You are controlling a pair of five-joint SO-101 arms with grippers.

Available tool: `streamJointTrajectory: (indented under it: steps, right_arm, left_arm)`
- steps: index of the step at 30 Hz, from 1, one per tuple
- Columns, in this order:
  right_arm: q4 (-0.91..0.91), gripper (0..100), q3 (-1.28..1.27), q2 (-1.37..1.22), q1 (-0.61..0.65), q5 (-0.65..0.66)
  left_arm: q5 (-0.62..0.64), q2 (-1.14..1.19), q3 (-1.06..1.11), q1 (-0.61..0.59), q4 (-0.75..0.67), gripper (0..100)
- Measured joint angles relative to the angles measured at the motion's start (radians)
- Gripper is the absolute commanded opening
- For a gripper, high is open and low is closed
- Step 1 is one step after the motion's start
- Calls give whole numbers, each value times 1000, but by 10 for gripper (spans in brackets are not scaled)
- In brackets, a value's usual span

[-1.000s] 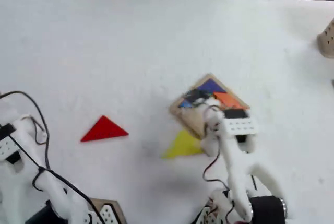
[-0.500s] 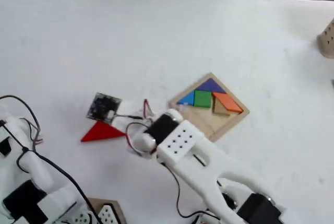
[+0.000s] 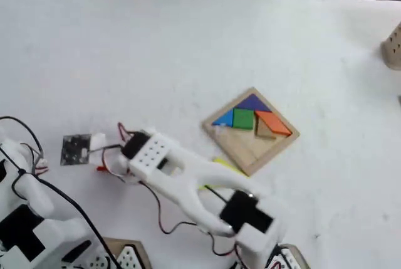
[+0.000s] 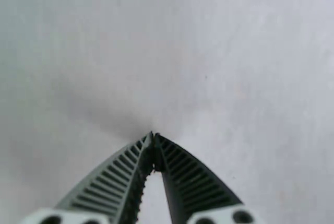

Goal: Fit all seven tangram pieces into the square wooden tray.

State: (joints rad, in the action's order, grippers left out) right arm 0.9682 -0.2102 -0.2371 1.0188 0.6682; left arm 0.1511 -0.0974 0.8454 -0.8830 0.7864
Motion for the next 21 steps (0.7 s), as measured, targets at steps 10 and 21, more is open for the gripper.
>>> streamJointTrajectory:
  steps: [10,21]
  right_arm:
    - [72,391,315,-270,3,109]
    - [172,413,379,-324,-11,118]
  left_arm:
    - [0,2,-8,0,0,28]
    - [0,2,-11,-87,-28,28]
